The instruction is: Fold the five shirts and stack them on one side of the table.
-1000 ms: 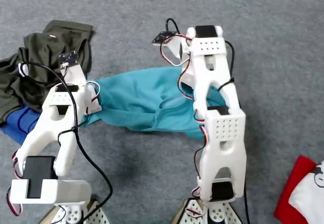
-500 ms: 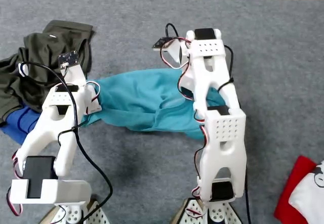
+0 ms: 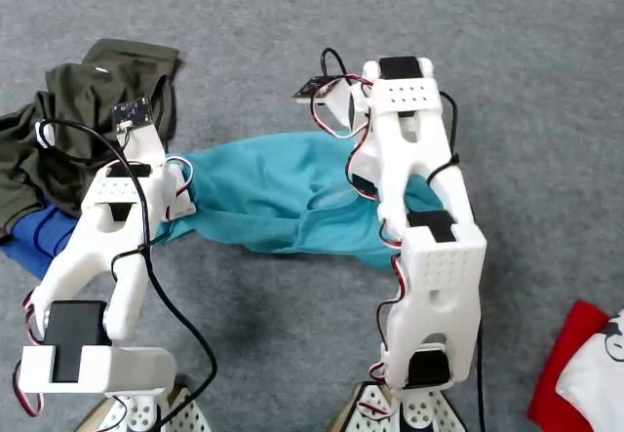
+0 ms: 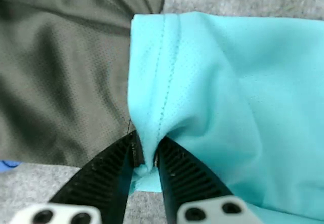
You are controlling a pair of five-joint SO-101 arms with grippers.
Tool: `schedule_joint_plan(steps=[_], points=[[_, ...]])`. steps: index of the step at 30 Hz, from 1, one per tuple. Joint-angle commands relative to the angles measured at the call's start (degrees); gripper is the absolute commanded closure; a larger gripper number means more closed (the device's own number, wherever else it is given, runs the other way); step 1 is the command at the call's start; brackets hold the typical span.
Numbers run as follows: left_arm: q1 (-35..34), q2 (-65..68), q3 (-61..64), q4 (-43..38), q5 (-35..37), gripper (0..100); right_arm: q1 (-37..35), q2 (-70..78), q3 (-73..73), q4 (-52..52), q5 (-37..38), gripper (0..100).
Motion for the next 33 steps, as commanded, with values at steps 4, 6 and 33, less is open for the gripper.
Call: schedule_joint_plan(steps=[4, 6, 33], points=[[0.35, -0.13, 0.00, -0.53, -0.35, 98, -2.86, -7.60, 2.33, 0.88, -1.49, 81.7], [0.35, -0.13, 0.00, -0.53, -0.35, 98, -3.65, -7.60, 2.86, 0.18, -1.49, 81.7], [0.35, -0.13, 0.00, -0.53, -0.35, 98, -0.84, 10.68, -18.24, 0.97, -0.18, 81.8]])
